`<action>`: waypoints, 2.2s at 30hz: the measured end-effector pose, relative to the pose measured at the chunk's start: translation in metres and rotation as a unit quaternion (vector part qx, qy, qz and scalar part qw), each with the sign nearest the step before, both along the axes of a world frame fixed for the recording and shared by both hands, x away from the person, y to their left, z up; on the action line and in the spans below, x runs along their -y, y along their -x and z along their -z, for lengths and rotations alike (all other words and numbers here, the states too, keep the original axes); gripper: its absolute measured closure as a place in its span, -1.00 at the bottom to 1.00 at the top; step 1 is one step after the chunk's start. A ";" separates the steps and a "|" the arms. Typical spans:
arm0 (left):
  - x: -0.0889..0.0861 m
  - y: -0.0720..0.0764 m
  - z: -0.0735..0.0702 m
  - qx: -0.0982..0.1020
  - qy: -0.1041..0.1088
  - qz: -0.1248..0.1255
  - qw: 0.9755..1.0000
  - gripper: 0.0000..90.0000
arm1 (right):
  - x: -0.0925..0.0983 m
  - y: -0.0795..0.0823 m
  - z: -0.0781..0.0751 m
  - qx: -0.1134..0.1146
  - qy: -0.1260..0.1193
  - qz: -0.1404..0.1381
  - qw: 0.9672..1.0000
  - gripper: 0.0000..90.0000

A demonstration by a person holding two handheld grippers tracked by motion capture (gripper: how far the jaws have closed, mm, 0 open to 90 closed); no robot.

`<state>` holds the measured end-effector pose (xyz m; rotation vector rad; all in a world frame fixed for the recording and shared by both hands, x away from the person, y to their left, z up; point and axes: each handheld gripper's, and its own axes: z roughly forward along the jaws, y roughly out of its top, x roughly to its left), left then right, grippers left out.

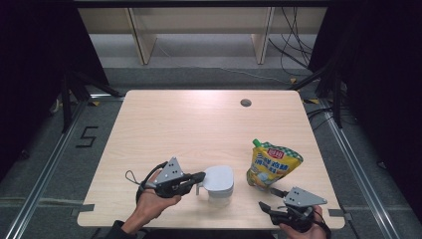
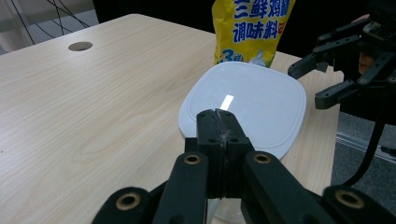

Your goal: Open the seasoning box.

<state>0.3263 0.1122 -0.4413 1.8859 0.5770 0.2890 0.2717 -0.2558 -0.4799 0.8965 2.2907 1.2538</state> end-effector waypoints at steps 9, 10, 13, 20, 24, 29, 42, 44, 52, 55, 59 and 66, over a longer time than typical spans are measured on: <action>-0.001 0.000 0.000 0.001 -0.002 0.000 1.000 0.97 | -0.023 -0.004 -0.013 0.040 -0.021 -0.024 0.999 0.54; -0.001 0.000 0.000 0.000 -0.001 -0.001 1.000 0.97 | -0.025 -0.005 -0.014 0.042 -0.017 -0.030 0.999 0.56; -0.001 0.001 0.001 0.001 -0.001 -0.002 1.000 0.96 | -0.032 -0.009 -0.015 0.040 -0.038 -0.036 0.998 0.68; -0.001 0.000 0.001 -0.001 0.003 0.001 1.000 0.96 | -0.045 -0.014 -0.025 0.074 -0.040 -0.048 0.995 0.97; -0.002 0.000 0.002 -0.001 0.007 -0.001 1.000 0.96 | -0.055 -0.016 -0.025 0.069 -0.038 -0.057 0.995 1.00; -0.003 0.001 0.002 -0.002 0.003 -0.004 1.000 0.96 | -0.064 -0.021 -0.026 0.070 -0.033 -0.065 0.995 1.00; -0.004 -0.001 0.003 -0.001 0.004 -0.005 1.000 0.93 | -0.078 -0.024 -0.033 0.085 -0.029 -0.078 0.993 1.00; -0.005 0.000 0.003 -0.010 0.005 -0.010 1.000 0.87 | -0.079 -0.024 -0.035 0.087 -0.027 -0.082 0.992 1.00; -0.024 0.004 0.003 -0.013 0.011 -0.014 1.000 0.30 | -0.089 -0.025 -0.039 0.096 -0.019 -0.092 0.991 1.00; -0.033 0.010 0.009 -0.020 0.004 -0.012 1.000 0.09 | -0.091 -0.025 -0.041 0.099 -0.022 -0.092 0.991 1.00; -0.040 0.018 0.019 -0.028 -0.015 -0.021 0.999 -0.13 | -0.091 -0.024 -0.043 0.100 -0.018 -0.094 0.990 0.99; -0.053 0.028 0.037 -0.034 -0.052 -0.030 0.998 -0.30 | -0.097 -0.023 -0.046 0.116 -0.021 -0.096 0.988 0.98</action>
